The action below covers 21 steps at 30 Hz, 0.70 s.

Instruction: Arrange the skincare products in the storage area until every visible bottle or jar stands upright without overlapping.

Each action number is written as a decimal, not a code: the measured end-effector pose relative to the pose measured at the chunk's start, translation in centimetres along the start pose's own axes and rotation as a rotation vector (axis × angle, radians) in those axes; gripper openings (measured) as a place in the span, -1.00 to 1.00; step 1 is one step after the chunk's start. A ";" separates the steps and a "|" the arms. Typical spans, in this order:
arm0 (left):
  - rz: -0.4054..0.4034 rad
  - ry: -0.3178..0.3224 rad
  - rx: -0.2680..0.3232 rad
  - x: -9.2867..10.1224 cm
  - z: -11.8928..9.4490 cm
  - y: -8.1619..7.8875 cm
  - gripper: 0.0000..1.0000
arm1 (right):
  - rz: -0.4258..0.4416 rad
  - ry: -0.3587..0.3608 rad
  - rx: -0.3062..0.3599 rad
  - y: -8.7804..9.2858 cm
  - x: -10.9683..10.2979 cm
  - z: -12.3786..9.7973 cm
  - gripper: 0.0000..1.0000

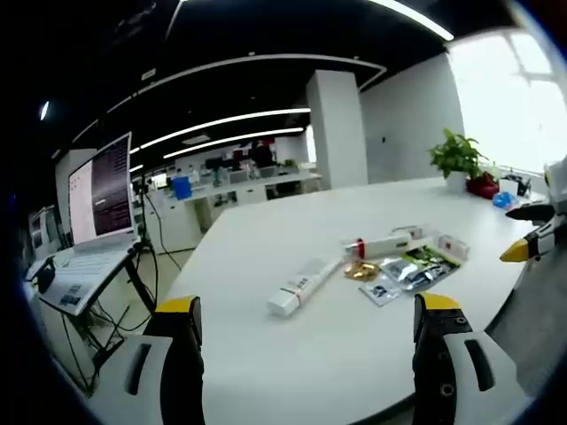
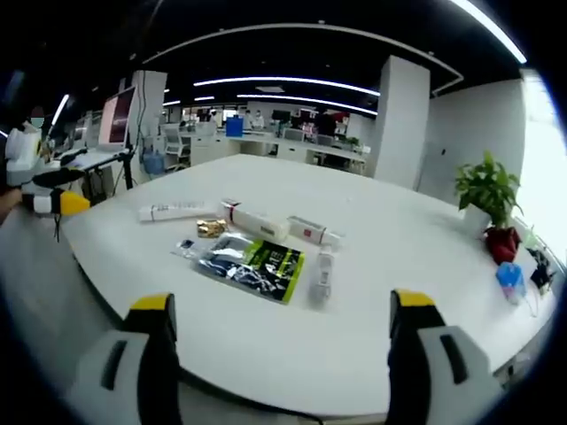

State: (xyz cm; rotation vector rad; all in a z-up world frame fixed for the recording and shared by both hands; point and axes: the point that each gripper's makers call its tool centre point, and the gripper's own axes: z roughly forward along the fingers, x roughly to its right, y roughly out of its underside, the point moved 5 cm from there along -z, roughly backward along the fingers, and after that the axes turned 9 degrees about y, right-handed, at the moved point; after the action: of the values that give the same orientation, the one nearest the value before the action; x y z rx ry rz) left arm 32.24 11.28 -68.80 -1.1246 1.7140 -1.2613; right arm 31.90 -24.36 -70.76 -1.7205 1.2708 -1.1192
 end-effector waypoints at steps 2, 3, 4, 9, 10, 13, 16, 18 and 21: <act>0.002 -0.001 -0.004 0.0 0.0 0.1 0.95 | -0.001 -0.001 0.000 0.0 0.0 0.0 1.00; 0.001 -0.002 -0.006 -0.1 0.0 0.1 0.95 | -0.002 -0.001 0.000 0.0 0.0 0.0 1.00; -0.001 0.000 -0.008 -0.1 0.1 0.1 0.95 | 0.000 0.001 0.001 0.0 0.0 0.0 1.00; -0.001 0.006 -0.028 0.0 0.2 0.3 0.95 | 0.001 0.002 0.005 0.0 0.0 0.0 1.00; 0.000 0.009 -0.029 0.1 0.2 0.3 0.95 | 0.002 0.002 0.007 0.0 0.0 0.0 1.00; 0.002 0.009 -0.033 0.1 0.1 0.4 0.95 | 0.000 0.002 0.005 0.0 0.0 -0.1 1.00; 0.006 0.012 -0.042 0.1 0.1 0.5 0.95 | 0.000 0.005 0.003 0.0 0.0 -0.1 1.00; 0.004 0.015 -0.044 0.1 0.1 0.5 0.95 | -0.002 0.006 -0.002 0.1 0.1 -0.1 1.00; 0.007 0.013 -0.040 0.1 0.1 0.4 0.95 | -0.002 0.005 -0.002 0.1 0.0 -0.1 1.00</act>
State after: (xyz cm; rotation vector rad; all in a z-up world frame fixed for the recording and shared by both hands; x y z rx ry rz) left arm 32.21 11.21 -69.26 -1.1351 1.7579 -1.2375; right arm 31.77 -24.43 -70.77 -1.7217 1.2739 -1.1248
